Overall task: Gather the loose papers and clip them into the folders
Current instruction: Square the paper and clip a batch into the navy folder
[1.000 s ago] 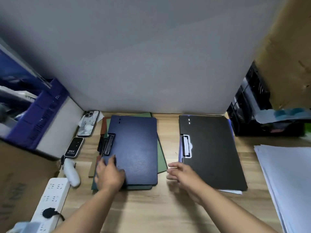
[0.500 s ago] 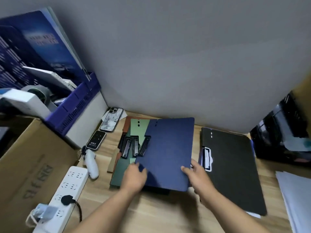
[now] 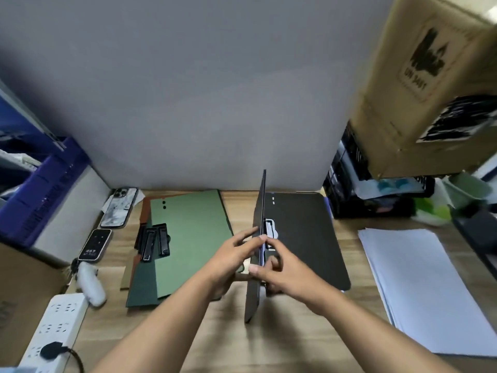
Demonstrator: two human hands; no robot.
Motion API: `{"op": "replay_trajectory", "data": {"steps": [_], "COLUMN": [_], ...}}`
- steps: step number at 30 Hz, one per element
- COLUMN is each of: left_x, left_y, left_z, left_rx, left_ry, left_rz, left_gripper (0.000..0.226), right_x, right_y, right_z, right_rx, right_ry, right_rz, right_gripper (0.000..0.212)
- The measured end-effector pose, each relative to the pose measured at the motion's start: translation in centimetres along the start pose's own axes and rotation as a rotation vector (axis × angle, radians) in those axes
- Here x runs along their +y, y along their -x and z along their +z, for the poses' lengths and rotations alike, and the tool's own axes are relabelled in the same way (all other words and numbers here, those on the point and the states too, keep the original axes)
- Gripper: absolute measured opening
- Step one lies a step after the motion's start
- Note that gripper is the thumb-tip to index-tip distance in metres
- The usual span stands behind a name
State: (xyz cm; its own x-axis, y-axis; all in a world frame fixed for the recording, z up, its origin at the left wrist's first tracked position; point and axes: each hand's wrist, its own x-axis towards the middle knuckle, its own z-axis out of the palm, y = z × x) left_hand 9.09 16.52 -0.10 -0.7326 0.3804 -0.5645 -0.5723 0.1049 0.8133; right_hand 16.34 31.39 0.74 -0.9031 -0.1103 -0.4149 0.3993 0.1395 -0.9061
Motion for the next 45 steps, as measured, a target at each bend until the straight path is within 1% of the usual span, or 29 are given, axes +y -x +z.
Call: {"op": "replay_trajectory", "data": {"steps": [1, 3, 5, 6, 8, 10, 13, 14, 15, 16, 18, 19, 21, 23, 25, 28, 30, 32, 34, 37, 40, 42, 43, 45], "left_x": [-0.1, -0.2, -0.2, -0.1, -0.1, -0.5, -2.0, -2.5, -3.0, -3.5, -3.9, -4.1, -4.4, -4.4, -4.3, -4.2, -3.9, -3.8, -4.3, -6.2, -9.1, -11.0, -11.8, -13.2], "left_y": [0.3, 0.9, 1.6, 2.0, 2.7, 3.2, 3.0, 2.7, 2.3, 2.1, 2.1, 2.1, 2.2, 2.1, 1.2, -1.1, -2.6, -3.5, -4.3, -4.9, -6.4, -7.4, -8.0, -8.7], "left_z": [0.1, 0.3, -0.1, -0.7, -2.5, -4.8, -8.0, -8.9, -9.8, -10.7, -11.9, -12.1, -11.7, -10.3, -8.1, -3.2, 1.6, 6.5, 11.5, 18.8, 25.6, 28.7, 30.1, 32.2], "left_rx": [-0.004, -0.002, 0.050, 0.099, 0.218, 0.399, 0.648, 0.706, 0.761, 0.811, 0.895, 0.912, 0.902, 0.899, 0.839, 0.612, 0.423, 0.239, 0.083, -0.116, -0.286, -0.310, -0.287, -0.228], "left_ry": [-0.013, -0.042, -0.023, 0.009, 0.036, -0.016, -0.222, -0.305, -0.391, -0.469, -0.614, -0.676, -0.805, -0.919, -0.958, -0.916, -0.887, -0.892, -0.906, -0.993, -1.135, -1.179, -1.180, -1.184], "left_rz": [-0.004, -0.002, 0.022, 0.028, 0.054, 0.089, 0.149, 0.159, 0.140, 0.095, -0.043, -0.105, -0.197, -0.230, -0.151, 0.073, 0.221, 0.338, 0.396, 0.410, 0.292, 0.209, 0.180, 0.160], "left_gripper": [0.048, 0.045, 0.033, 0.031, 0.027, 0.023, 0.027, 0.025, 0.022, 0.022, 0.027, 0.034, 0.053, 0.070, 0.074, 0.058, 0.044, 0.034, 0.029, 0.032, 0.032, 0.028, 0.032, 0.052], "right_x": [0.2, 0.9, 1.8, 2.4, 3.2, 4.2, 5.6, 6.1, 6.4, 7.0, 7.8, 8.2, 9.0, 9.4, 9.8, 10.6, 11.4, 12.4, 13.6, 15.6, 17.6, 19.2, 20.0, 21.3], "right_y": [0.3, 0.7, 1.1, 1.1, 1.1, 0.8, 0.2, 0.0, -0.2, -0.4, -0.8, -1.1, -1.4, -1.2, -0.8, 0.4, 1.9, 3.7, 5.8, 9.3, 12.0, 13.1, 13.5, 13.9], "right_z": [-0.4, -1.6, -2.9, -3.5, -5.0, -6.2, -7.4, -7.6, -7.9, -8.0, -8.0, -7.8, -7.2, -6.6, -6.4, -7.2, -9.2, -12.1, -15.9, -22.2, -28.3, -31.7, -33.5, -36.0], "right_rx": [0.012, 0.020, 0.004, 0.033, 0.154, 0.322, 0.505, 0.547, 0.582, 0.595, 0.571, 0.557, 0.561, 0.564, 0.548, 0.552, 0.596, 0.664, 0.746, 0.857, 0.939, 0.932, 0.903, 0.822], "right_ry": [0.015, -0.013, -0.093, -0.153, -0.232, -0.163, -0.027, 0.018, 0.077, 0.152, 0.312, 0.390, 0.450, 0.479, 0.502, 0.443, 0.370, 0.359, 0.362, 0.375, 0.415, 0.412, 0.378, 0.259], "right_rz": [-0.002, 0.016, 0.062, 0.086, 0.129, 0.166, 0.210, 0.224, 0.242, 0.268, 0.330, 0.350, 0.338, 0.343, 0.383, 0.387, 0.375, 0.396, 0.434, 0.514, 0.579, 0.570, 0.536, 0.459], "right_gripper": [0.074, 0.073, 0.066, 0.062, 0.054, 0.046, 0.022, 0.016, 0.016, 0.019, 0.035, 0.044, 0.064, 0.076, 0.083, 0.084, 0.077, 0.066, 0.059, 0.057, 0.058, 0.057, 0.054, 0.038]}}
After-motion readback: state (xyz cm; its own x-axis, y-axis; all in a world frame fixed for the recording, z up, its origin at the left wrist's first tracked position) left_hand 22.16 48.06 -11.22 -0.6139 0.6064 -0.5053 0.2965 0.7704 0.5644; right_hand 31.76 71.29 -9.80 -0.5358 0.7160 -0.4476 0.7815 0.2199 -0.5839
